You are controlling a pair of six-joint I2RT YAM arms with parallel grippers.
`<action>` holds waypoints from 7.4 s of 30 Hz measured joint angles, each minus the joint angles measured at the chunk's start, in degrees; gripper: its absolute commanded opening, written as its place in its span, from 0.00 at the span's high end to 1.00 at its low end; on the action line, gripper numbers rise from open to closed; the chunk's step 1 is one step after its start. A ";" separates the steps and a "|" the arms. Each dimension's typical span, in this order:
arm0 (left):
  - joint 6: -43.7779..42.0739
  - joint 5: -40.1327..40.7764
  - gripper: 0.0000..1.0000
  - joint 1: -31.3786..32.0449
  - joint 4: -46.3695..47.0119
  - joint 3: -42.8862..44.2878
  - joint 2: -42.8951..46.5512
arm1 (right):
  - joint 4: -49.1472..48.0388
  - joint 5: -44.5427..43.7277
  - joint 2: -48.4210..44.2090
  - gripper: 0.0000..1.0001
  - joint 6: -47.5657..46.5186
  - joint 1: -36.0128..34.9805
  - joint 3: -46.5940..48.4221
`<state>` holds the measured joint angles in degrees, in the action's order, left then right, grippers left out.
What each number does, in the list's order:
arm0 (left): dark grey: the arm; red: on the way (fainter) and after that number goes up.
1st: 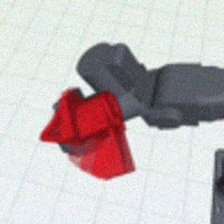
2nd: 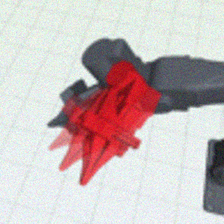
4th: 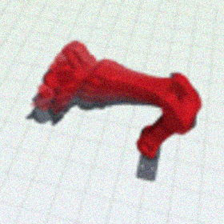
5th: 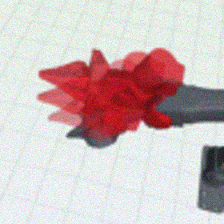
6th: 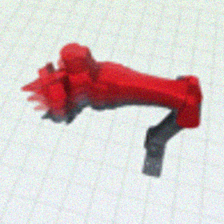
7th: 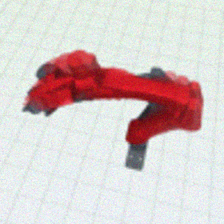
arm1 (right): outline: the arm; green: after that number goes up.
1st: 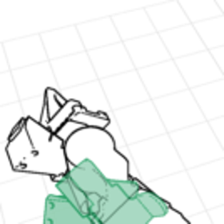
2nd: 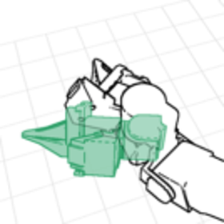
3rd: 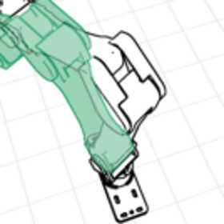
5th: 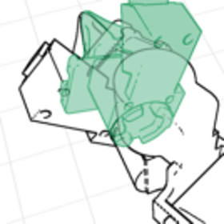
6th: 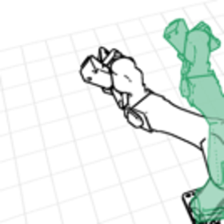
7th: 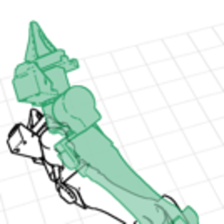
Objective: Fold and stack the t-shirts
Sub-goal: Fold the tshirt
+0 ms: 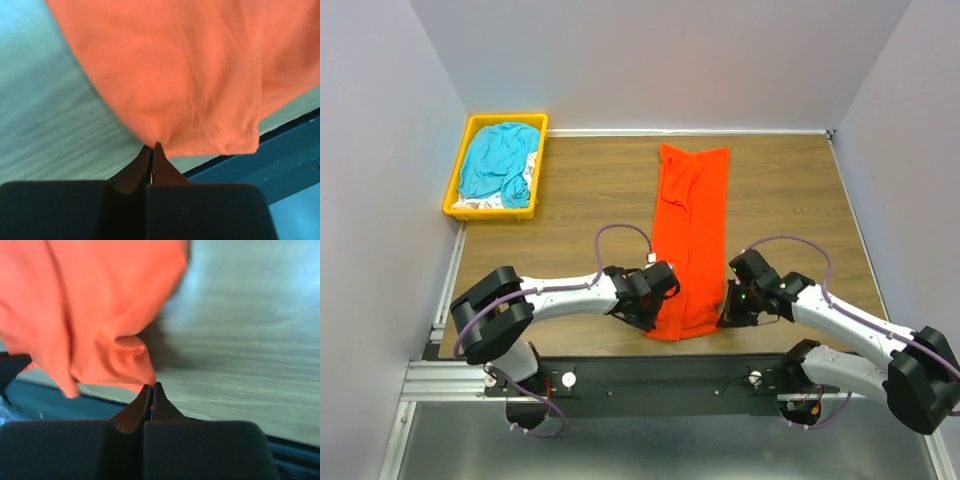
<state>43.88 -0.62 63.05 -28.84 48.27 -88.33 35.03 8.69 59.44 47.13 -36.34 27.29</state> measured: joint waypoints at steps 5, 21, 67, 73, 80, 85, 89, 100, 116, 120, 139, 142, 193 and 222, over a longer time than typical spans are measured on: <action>-4.94 2.08 1.00 -6.21 -3.21 11.02 -4.72 | 2.32 -8.94 6.27 0.99 -1.88 0.09 13.09; -19.93 3.52 1.00 -25.77 1.88 35.34 -18.86 | 1.25 -21.35 33.33 0.99 -16.98 12.52 44.02; -20.02 3.21 0.83 -30.25 11.54 30.67 -16.63 | -11.63 -11.04 38.80 0.80 -24.13 17.90 48.11; -19.71 2.25 0.88 -25.83 16.02 24.57 -14.05 | -16.17 -5.95 41.20 0.83 -22.49 13.27 45.72; -19.15 0.13 0.90 -24.30 17.92 20.39 -19.04 | -20.65 -3.13 49.20 0.84 -20.96 11.91 45.77; -18.75 -0.07 0.90 -24.57 20.26 18.73 -20.46 | -21.22 -3.19 53.77 0.84 -20.76 11.96 47.41; -18.71 -0.42 0.90 -24.59 22.95 17.14 -20.13 | -21.31 -4.85 55.91 0.84 -21.55 12.07 50.56; -18.21 -0.76 0.90 -23.80 25.77 8.00 -13.60 | -22.43 -11.85 64.72 0.83 -25.99 15.32 67.71; -12.11 -4.48 0.76 -24.74 30.08 -1.57 5.42 | -43.56 18.99 33.51 0.76 -11.74 18.47 25.59; -10.93 -6.84 0.83 -25.68 34.69 -4.13 4.28 | -59.56 28.26 32.09 0.76 -3.82 18.40 10.58; -3.50 -12.11 0.81 -32.72 46.62 -18.49 2.58 | -75.19 37.59 37.03 0.60 -2.16 23.30 -5.60; -3.41 -11.98 0.64 -32.72 45.55 -19.85 7.74 | -74.73 38.86 32.52 0.53 -1.33 22.67 -4.92; -7.72 -8.46 0.16 -36.54 41.42 -14.84 19.85 | -90.64 35.71 37.83 0.37 17.05 22.21 -11.15; -6.10 -27.12 0.66 -40.79 56.37 16.70 -32.13 | -83.41 33.35 64.22 0.37 15.15 32.70 26.84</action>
<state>37.78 -27.75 22.26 27.53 64.97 -120.46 -48.38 42.04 123.66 62.28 -3.64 54.13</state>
